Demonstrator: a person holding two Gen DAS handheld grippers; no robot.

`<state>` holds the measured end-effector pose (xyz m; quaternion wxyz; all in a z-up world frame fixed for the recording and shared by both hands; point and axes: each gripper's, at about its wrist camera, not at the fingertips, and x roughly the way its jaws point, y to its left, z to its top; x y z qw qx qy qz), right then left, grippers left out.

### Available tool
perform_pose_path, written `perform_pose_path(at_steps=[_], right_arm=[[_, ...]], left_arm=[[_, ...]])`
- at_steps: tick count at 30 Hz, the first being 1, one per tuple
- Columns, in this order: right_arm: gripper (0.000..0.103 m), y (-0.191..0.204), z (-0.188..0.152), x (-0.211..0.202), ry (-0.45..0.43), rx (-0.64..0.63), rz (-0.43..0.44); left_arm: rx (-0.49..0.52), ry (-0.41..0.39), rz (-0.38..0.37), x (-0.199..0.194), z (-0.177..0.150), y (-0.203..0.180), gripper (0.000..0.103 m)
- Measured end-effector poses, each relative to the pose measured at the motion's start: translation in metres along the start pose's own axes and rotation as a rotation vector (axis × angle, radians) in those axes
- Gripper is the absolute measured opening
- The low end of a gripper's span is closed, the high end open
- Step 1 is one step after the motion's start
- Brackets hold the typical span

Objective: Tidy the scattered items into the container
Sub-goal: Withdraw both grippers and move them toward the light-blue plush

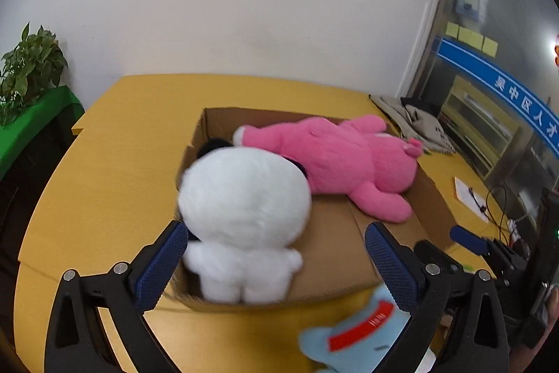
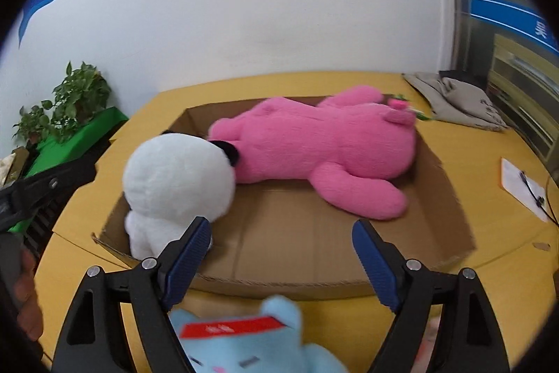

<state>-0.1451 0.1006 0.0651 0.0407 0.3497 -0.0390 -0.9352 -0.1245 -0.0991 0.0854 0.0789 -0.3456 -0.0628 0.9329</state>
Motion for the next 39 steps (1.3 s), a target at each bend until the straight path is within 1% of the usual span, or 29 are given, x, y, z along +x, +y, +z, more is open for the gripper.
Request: perform_pose_path(at_steps=[4,6,11,17,22,25,29,39], right_arm=[[0.083,-0.022,-0.014,-0.015,0.001,0.015,0.003],[0.083,-0.028,-0.020,-0.023,-0.007,0.010,-0.002],[0.083,-0.034,-0.028,-0.039,-0.027,-0.004,-0.012],[0.083,-0.038,-0.038,-0.054,-0.047,-0.032,-0.027],[0.083,-0.046,-0.043,-0.059,-0.045,-0.036,-0.034],[0.083,-0.048,-0.045,-0.061,-0.042,-0.044,-0.040],[0.083,-0.048,-0.047,-0.061,-0.041,-0.052,-0.042],[0.083,-0.053,-0.054,-0.057,-0.024,-0.034,-0.040]], left_arm=[[0.047,-0.017,0.019,-0.011,-0.022,-0.033,0.103],[0.051,-0.017,0.005,-0.017,-0.030,-0.045,0.103],[0.041,-0.031,-0.017,-0.028,-0.036,-0.063,0.103],[0.065,-0.040,-0.023,-0.038,-0.043,-0.081,0.103],[0.073,-0.050,-0.031,-0.042,-0.054,-0.090,0.103],[0.075,-0.040,-0.034,-0.040,-0.057,-0.092,0.103],[0.060,-0.021,-0.061,-0.039,-0.060,-0.091,0.103],[0.037,0.009,-0.078,-0.034,-0.066,-0.084,0.103]])
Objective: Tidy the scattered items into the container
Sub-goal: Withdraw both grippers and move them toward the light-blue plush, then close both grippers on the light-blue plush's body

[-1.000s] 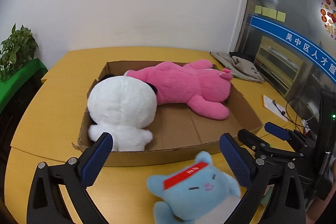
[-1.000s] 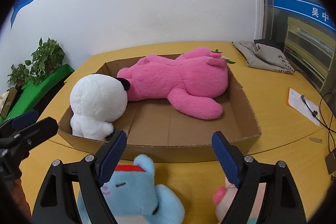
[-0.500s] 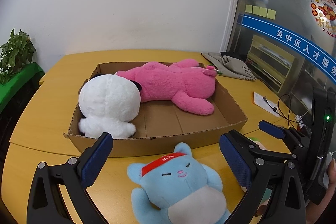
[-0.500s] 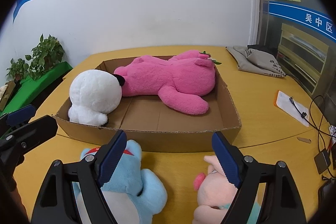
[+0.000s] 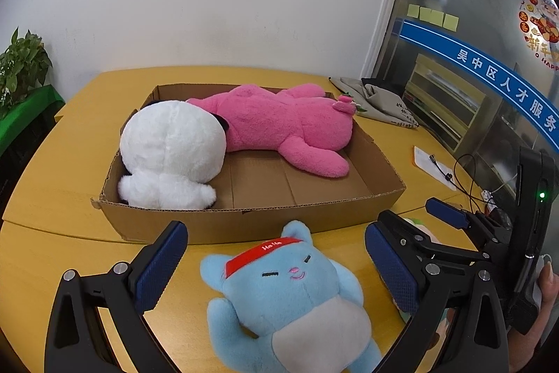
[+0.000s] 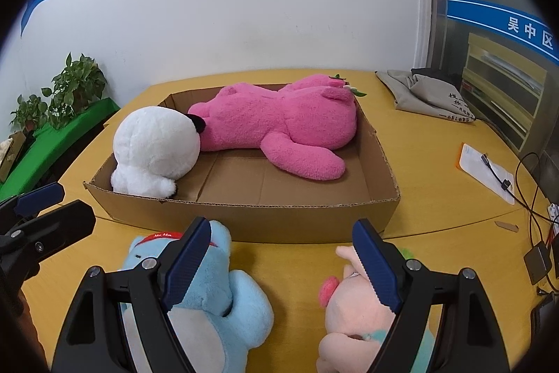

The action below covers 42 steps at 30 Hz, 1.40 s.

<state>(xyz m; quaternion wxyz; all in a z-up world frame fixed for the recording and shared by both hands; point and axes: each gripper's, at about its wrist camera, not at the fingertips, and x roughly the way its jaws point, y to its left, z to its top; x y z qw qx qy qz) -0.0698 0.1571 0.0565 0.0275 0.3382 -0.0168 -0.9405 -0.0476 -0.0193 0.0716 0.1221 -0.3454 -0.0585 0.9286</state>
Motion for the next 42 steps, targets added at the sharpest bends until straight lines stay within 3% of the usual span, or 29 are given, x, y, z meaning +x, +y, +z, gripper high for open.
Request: perform_pose_path(at_steps=[8,16,20,23,26,29,30,31,37,42], right_arm=[[0.083,-0.001,-0.014,0.004,0.012,-0.008,0.070],[0.083,0.005,-0.051,0.017,0.134,-0.047,0.229],[0.083,-0.001,-0.053,0.019,0.132,-0.014,0.234],[0.083,-0.002,-0.052,0.021,0.137,-0.016,0.239],[0.083,-0.003,-0.054,0.025,0.146,-0.053,0.181],[0.082,-0.009,-0.053,0.026,0.134,-0.073,0.128],[0.082,-0.012,-0.052,0.024,0.129,-0.071,0.117],[0.082,-0.014,-0.051,0.022,0.123,-0.067,0.112],[0.082,-0.009,-0.047,0.008,0.111,-0.073,0.157],[0.082,0.021,-0.047,0.011,0.150,-0.131,0.220]], left_arm=[[-0.042,0.043,0.026,0.001,-0.018,0.026,0.103],[-0.154,0.141,0.055,0.011,-0.059,0.076,0.103],[-0.242,0.207,0.026,0.026,-0.079,0.096,0.103],[-0.243,0.237,-0.005,0.036,-0.087,0.095,0.102],[-0.209,0.280,-0.020,0.047,-0.093,0.087,0.088],[-0.178,0.313,-0.039,0.056,-0.098,0.081,0.055],[-0.173,0.320,-0.040,0.057,-0.098,0.081,0.037],[-0.168,0.328,-0.028,0.059,-0.098,0.081,0.029],[-0.151,0.319,0.013,0.055,-0.094,0.096,0.028],[-0.147,0.317,0.015,0.054,-0.092,0.105,0.028]])
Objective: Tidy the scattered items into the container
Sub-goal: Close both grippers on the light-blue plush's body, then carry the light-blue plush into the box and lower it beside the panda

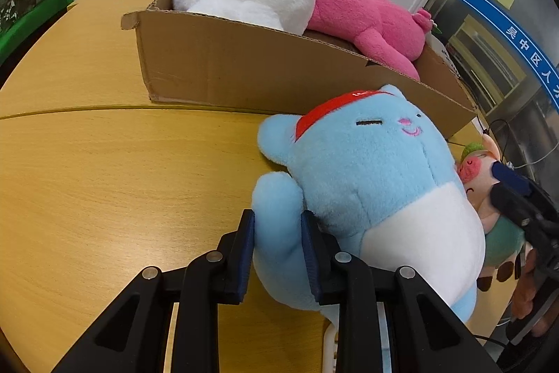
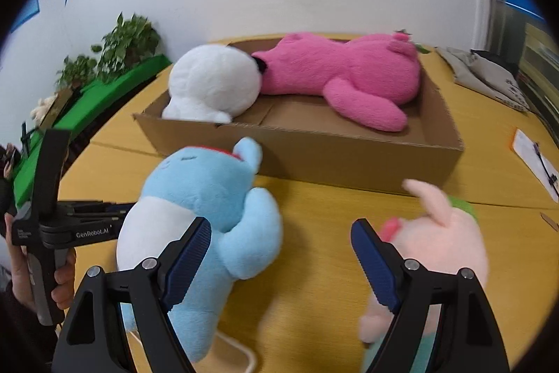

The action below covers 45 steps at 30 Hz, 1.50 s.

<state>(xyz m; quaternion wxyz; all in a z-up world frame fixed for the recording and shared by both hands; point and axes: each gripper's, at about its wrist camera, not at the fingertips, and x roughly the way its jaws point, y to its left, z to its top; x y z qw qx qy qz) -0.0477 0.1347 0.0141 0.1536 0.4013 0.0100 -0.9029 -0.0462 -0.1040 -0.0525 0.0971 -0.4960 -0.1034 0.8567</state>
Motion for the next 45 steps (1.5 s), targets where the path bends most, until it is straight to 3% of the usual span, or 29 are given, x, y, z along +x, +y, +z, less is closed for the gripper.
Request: perform_pose_path(at_steps=[6,8,10,15,21,26,30,36,41,45], right_arm=[[0.067,0.004,0.005,0.059,0.139,0.025,0.066],[0.046,-0.006,0.003,0.076,0.198,0.060,0.092],[0.035,-0.013,-0.004,0.087,0.246,0.095,0.164],[0.029,-0.015,-0.012,0.090,0.267,0.142,0.231],[0.023,-0.021,-0.016,0.073,0.166,0.197,0.253],[0.021,-0.020,-0.004,0.041,0.057,0.185,0.217],[0.021,-0.028,0.028,0.006,-0.066,0.181,0.182],[0.021,-0.043,0.107,-0.022,-0.223,0.110,0.085],[0.021,-0.071,0.165,-0.002,-0.258,0.150,0.041],[0.021,-0.092,0.178,0.033,-0.211,0.171,0.014]], left_arm=[[0.004,0.002,-0.003,0.004,0.007,0.004,0.027],[0.000,0.000,-0.025,0.003,0.008,0.005,0.027],[0.028,-0.013,-0.017,0.001,0.008,0.001,0.027],[0.060,-0.020,0.012,0.003,0.011,-0.006,0.024],[0.073,-0.041,0.006,-0.009,0.019,-0.012,0.023],[0.117,-0.127,0.000,-0.038,0.035,-0.030,0.023],[0.173,-0.210,-0.004,-0.063,0.070,-0.054,0.023],[0.275,-0.331,0.023,-0.084,0.155,-0.104,0.023],[0.255,-0.338,-0.004,-0.063,0.208,-0.128,0.023],[0.226,-0.289,0.005,-0.026,0.226,-0.127,0.023]])
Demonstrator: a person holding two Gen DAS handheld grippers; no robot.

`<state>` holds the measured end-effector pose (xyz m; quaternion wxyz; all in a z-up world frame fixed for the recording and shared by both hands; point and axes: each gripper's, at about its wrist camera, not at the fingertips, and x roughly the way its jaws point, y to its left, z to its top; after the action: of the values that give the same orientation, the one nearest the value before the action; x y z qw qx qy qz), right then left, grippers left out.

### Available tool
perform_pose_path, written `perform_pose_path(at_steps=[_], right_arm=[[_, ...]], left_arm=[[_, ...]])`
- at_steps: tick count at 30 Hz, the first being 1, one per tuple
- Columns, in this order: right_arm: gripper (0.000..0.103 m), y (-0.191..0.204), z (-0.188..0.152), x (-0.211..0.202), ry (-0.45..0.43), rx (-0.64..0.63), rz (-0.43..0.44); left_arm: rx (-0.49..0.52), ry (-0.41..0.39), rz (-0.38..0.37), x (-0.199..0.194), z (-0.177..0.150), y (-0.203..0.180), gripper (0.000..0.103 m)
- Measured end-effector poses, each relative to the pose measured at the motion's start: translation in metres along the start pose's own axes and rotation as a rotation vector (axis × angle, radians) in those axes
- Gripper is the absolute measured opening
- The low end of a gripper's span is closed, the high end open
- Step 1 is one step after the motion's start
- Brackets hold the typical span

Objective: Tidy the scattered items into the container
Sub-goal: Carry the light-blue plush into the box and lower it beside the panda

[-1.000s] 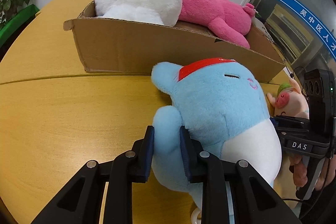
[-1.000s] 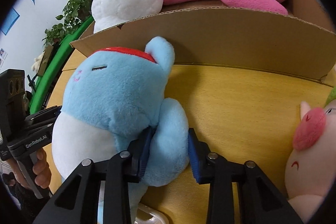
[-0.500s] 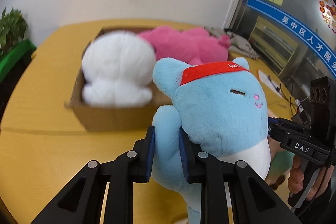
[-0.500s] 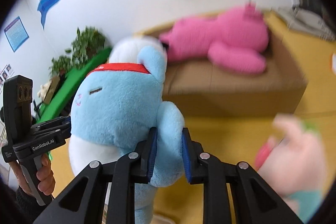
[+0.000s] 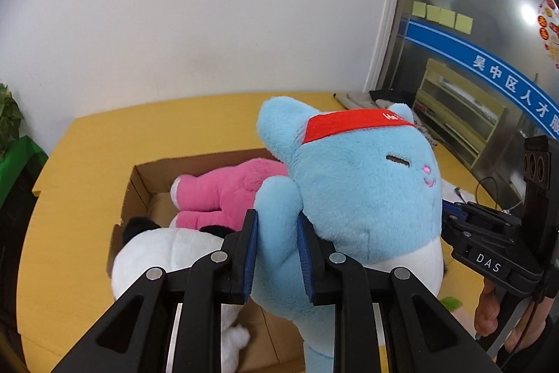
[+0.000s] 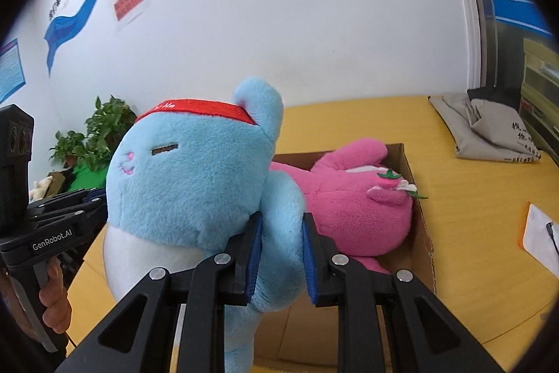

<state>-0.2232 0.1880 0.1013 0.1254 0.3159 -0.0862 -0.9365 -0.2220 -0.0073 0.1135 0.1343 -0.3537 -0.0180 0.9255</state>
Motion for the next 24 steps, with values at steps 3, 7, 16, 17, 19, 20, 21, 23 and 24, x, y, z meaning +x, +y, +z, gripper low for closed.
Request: perform_pose_path(at_steps=[3,7,16,17,19,20,21,23,24], right_arm=[[0.021,-0.005,-0.007,0.034,0.062,0.018,-0.011],[0.021,-0.014,-0.025,0.078,0.166,0.037,-0.023],[0.025,-0.017,-0.064,0.114,0.358,0.022,-0.074],[0.028,-0.017,-0.067,0.116,0.370,0.017,-0.082],[0.031,-0.016,-0.070,0.118,0.389,0.013,-0.091],[0.033,-0.016,-0.071,0.116,0.385,0.017,-0.098],[0.034,-0.015,-0.072,0.116,0.383,0.021,-0.105],[0.041,-0.016,-0.073,0.114,0.379,0.030,-0.124],[0.045,-0.018,-0.073,0.114,0.373,0.033,-0.140]], left_arm=[[-0.025,0.061,0.002,0.034,-0.009,0.014,0.023],[-0.032,0.176,0.022,0.076,-0.034,0.027,0.023],[0.038,0.204,0.099,0.097,-0.053,0.014,0.023],[0.051,0.202,0.116,0.097,-0.054,0.012,0.023],[0.062,0.199,0.145,0.095,-0.055,0.009,0.024],[0.060,0.200,0.150,0.094,-0.055,0.010,0.025],[0.056,0.202,0.150,0.094,-0.054,0.012,0.025],[0.046,0.206,0.148,0.093,-0.053,0.015,0.026],[0.044,0.208,0.148,0.092,-0.052,0.016,0.026]])
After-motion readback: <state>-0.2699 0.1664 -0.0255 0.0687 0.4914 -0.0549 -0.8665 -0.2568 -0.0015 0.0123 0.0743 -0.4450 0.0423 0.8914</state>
